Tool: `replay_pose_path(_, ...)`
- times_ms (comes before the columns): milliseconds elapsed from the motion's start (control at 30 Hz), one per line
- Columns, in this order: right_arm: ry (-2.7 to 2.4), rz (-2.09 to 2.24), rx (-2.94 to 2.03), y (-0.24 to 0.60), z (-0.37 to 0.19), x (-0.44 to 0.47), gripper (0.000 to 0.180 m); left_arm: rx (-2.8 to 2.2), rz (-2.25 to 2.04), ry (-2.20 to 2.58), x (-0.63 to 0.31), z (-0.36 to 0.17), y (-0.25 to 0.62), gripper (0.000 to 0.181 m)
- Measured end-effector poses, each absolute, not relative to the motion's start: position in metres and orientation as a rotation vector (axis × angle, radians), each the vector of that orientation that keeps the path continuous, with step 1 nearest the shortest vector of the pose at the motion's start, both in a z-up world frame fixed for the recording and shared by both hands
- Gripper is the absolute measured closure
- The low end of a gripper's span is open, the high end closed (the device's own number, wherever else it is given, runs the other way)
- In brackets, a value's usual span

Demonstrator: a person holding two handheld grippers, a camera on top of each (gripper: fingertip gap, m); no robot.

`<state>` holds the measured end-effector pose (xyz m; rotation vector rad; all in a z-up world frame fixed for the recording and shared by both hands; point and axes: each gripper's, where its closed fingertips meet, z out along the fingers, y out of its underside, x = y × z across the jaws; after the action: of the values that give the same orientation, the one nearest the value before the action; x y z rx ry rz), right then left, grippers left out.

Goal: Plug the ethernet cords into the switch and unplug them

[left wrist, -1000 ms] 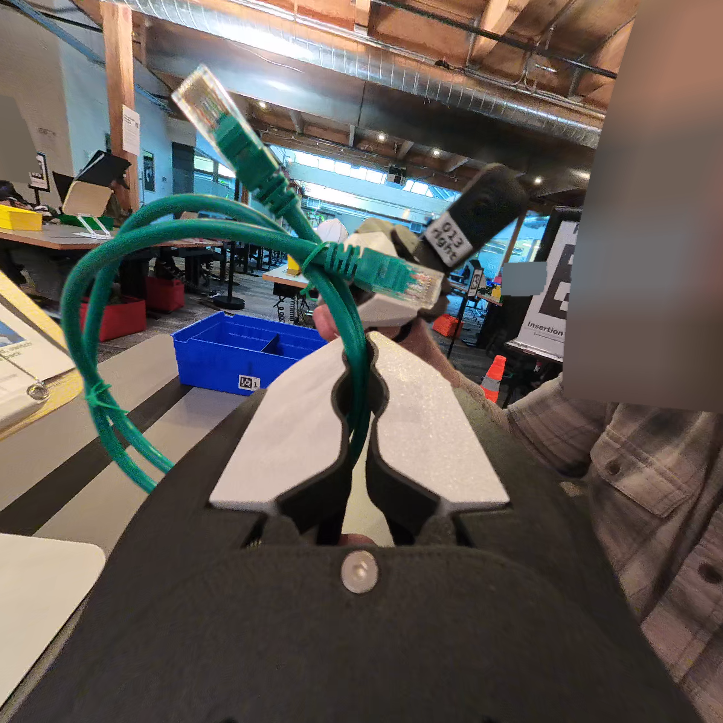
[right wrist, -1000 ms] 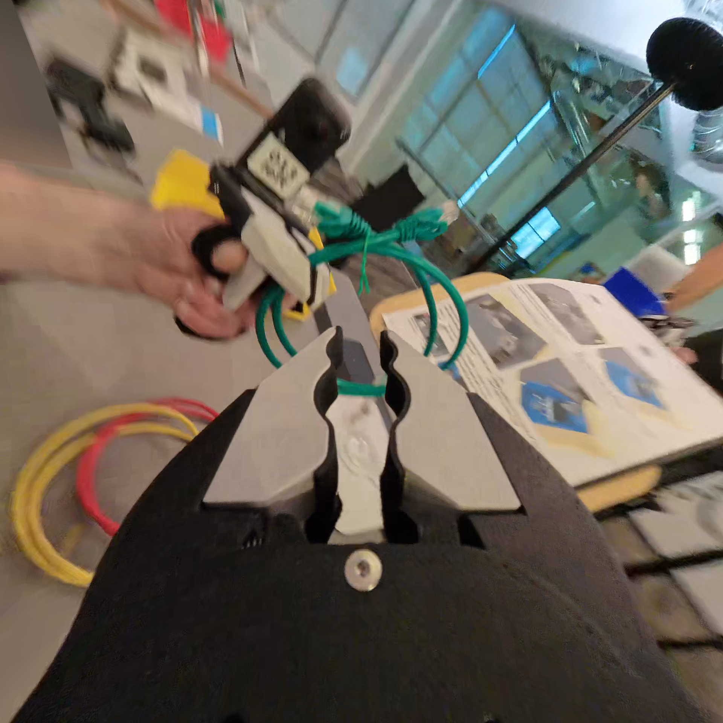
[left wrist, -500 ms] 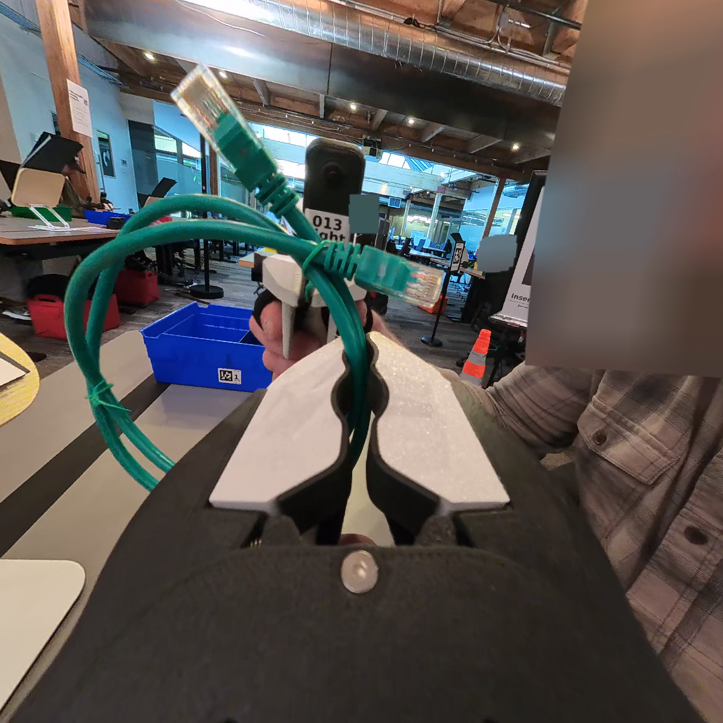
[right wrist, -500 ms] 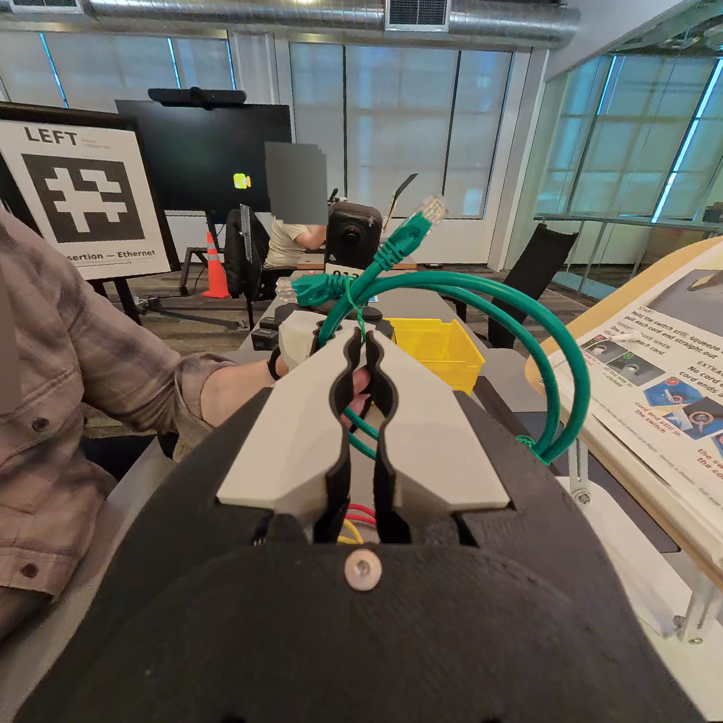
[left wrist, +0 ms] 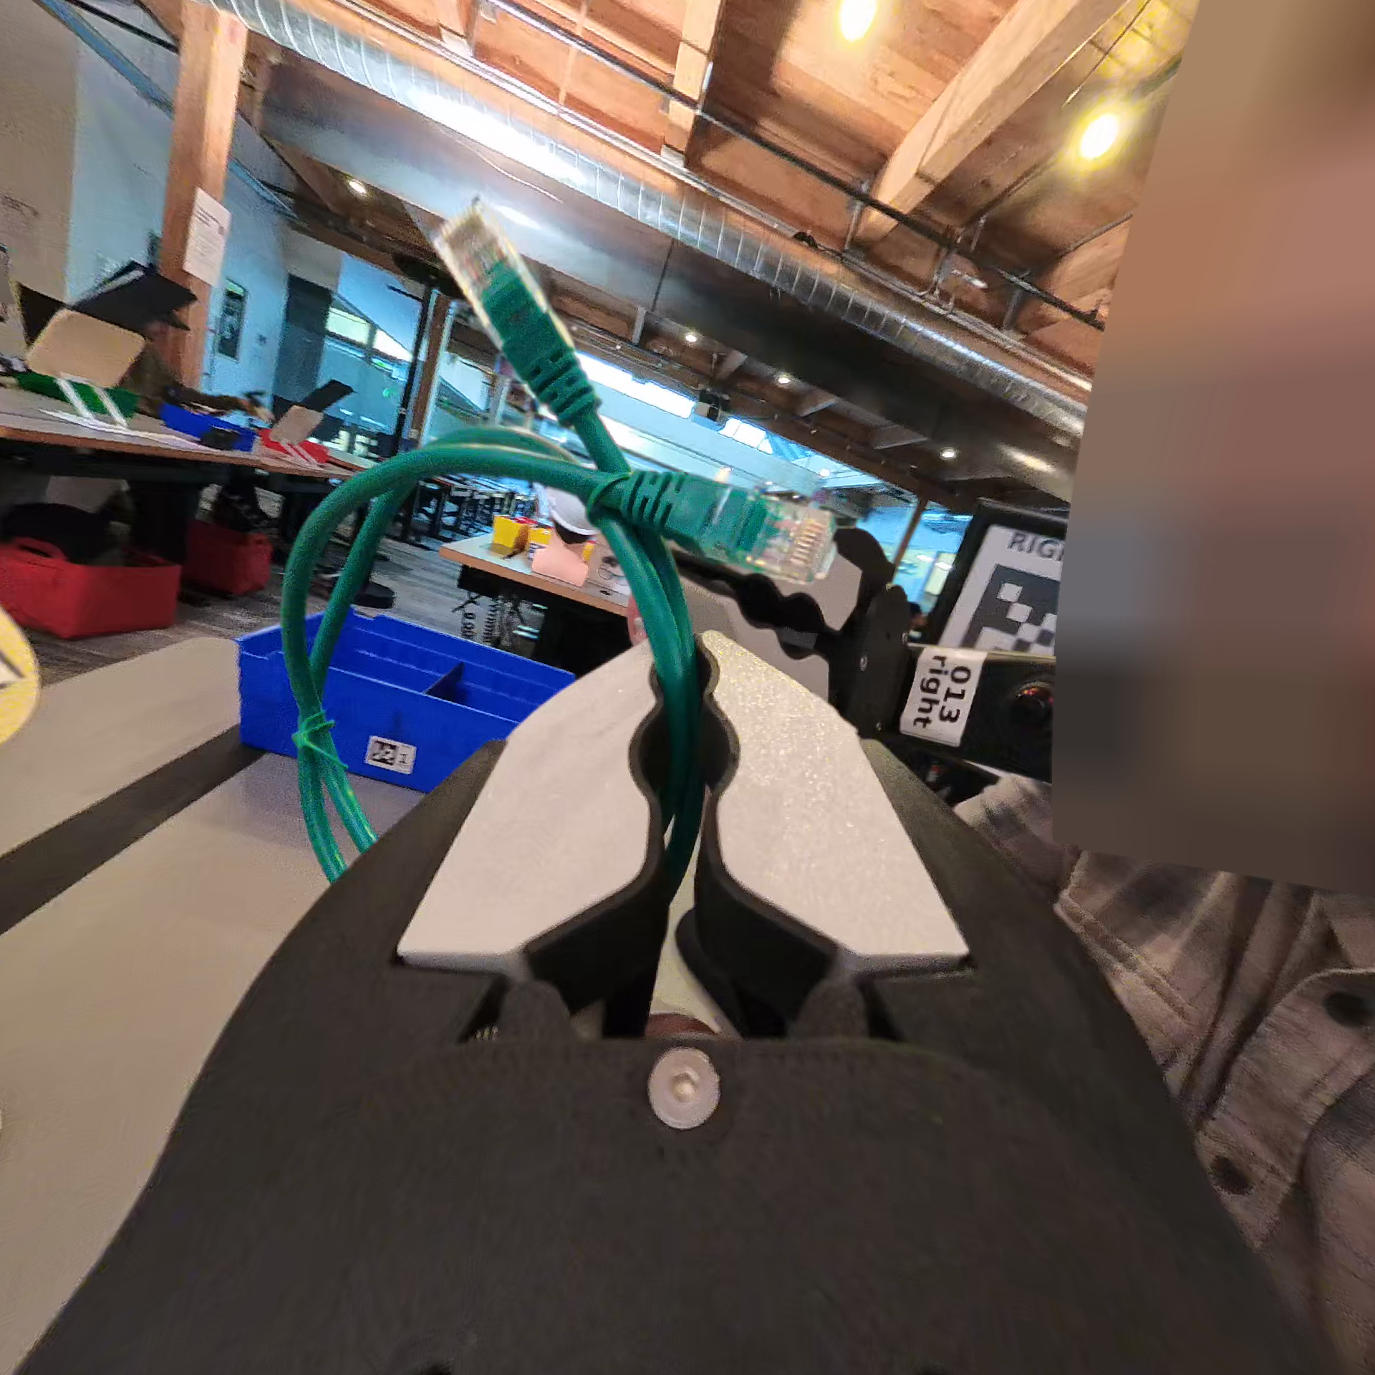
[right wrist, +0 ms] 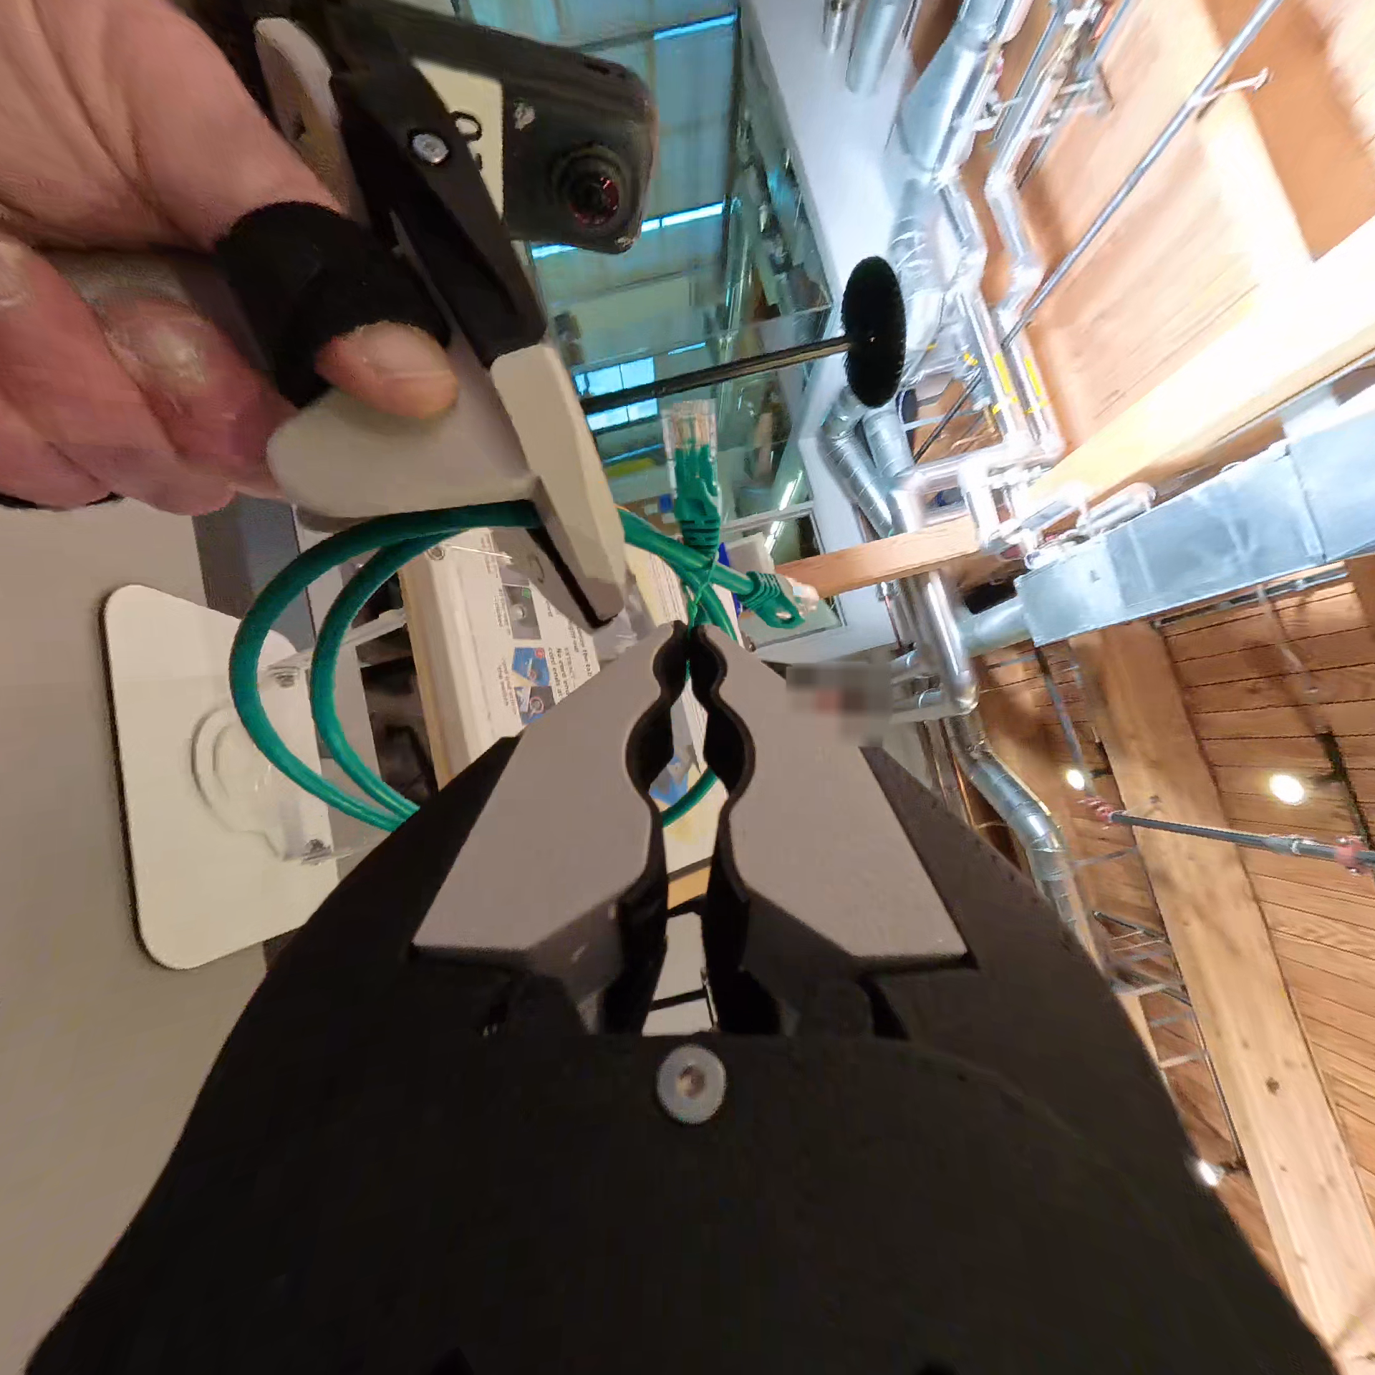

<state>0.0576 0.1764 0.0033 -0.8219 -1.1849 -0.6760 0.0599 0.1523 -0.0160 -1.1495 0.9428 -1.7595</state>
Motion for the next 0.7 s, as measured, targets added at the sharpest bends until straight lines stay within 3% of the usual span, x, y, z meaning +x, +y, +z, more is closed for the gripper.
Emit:
replay_pose_path(133,-1.168,-0.295,-0.820,0.161,0.009,0.055,0.179,-1.144,-1.701,0.920,0.053,-0.013,0.160,0.180)
replay_pose_path(267,-1.075,0.240,-1.033,0.170,0.012,0.065,0.159,-1.123,-1.587,1.018,0.053,-0.016,0.156,0.179)
replay_pose_path(467,-0.959,1.116,-1.189,0.167,0.002,0.052,0.150,-1.105,-1.453,1.111,0.063,-0.026,0.148,0.180)
replay_pose_path(700,-0.927,1.381,-1.185,0.159,-0.001,0.043,0.171,-1.119,-1.351,1.145,0.064,-0.030,0.150,0.179)
